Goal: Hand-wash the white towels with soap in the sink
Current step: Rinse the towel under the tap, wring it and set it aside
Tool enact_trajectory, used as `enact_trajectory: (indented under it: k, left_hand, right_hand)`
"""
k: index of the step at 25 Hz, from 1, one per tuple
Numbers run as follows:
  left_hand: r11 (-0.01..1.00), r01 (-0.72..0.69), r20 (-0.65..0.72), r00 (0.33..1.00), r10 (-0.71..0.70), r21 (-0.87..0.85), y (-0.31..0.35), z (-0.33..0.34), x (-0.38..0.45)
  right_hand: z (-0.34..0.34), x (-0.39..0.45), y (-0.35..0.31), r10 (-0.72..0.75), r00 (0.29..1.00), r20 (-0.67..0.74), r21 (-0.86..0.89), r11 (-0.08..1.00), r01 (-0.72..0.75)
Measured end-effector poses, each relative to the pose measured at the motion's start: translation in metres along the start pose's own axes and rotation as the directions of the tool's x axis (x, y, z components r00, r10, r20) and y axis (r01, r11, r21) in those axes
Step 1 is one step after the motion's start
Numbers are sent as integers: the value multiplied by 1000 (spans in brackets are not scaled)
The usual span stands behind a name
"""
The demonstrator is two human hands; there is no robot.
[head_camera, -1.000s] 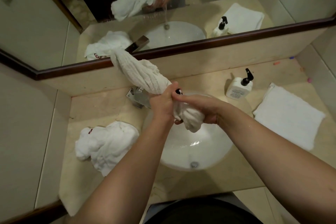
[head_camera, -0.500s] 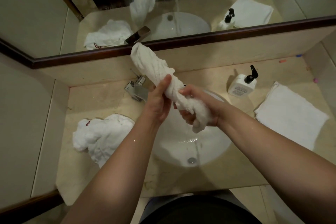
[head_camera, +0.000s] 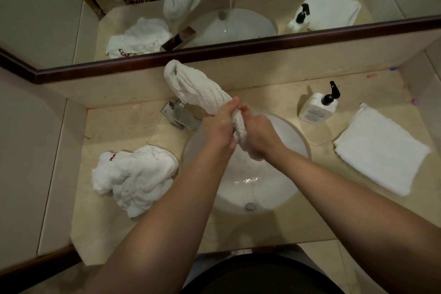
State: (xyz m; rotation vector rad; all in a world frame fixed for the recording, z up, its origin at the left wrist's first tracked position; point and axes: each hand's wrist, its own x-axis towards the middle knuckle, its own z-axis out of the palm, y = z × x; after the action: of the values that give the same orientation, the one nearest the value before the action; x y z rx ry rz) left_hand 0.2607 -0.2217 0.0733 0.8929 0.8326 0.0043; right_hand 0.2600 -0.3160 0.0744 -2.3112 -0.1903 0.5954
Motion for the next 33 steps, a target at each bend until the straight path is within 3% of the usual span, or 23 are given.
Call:
enact_trajectory:
  k: [1, 3, 6, 9, 12, 14, 16, 18, 23, 26, 28, 30, 33]
  left_hand:
    - [999, -34, -54, 998, 33, -16, -5, 1, 2]
    - [996, -86, -102, 991, 82, -32, -11, -1, 10]
    - [996, -74, -42, 996, 76, 54, -9, -6, 15]
    - [983, -38, 212, 977, -1, 180, 5, -20, 12]
    - [985, -26, 583, 809, -80, 171, 20, -39, 12]
    - [996, -42, 666, 745, -24, 83, 22, -47, 12]
    - [996, -61, 617, 787, 11, 60, 18, -46, 10]
    - [991, -40, 528, 849, -35, 129, 18, -40, 5]
    - [996, 64, 455, 887, -83, 58, 25, -29, 7]
    - [994, -11, 395, 918, -35, 112, 24, -26, 7]
    - [999, -14, 316, 949, -2, 48, 25, -19, 4]
    - [998, -3, 232, 972, 17, -63, 27, -11, 3]
    - [996, 24, 126, 992, -12, -88, 28, -2, 8]
  right_hand:
    - [2, 2, 3, -13, 1000, -19, -37, 999, 12]
    - [3, 1, 4, 34, 999, -34, 174, 984, -28]
    - [-4, -3, 7, 50, 985, 166, 488, 864, -126]
    - [-15, -6, 16, 49, 914, 402, 593, 747, -301]
    - [-22, -4, 25, 4, 829, 560, 676, 576, -459]
    - [-30, 2, 26, -74, 731, 679, 654, 513, -556]
    - [-36, 8, 22, -117, 664, 739, 605, 547, -578]
    - [-36, 12, 13, -98, 645, 758, 574, 570, -588]
    - [-29, 12, -8, 61, 785, 617, 592, 621, -514]
    - [-23, 0, -14, 166, 890, 424, 590, 695, -411]
    - [-15, -7, -19, 162, 953, 257, 567, 773, -284]
    - [-6, -8, -24, 135, 985, 108, 556, 813, -172]
    - [7, -1, -22, 125, 990, -68, 473, 878, -78]
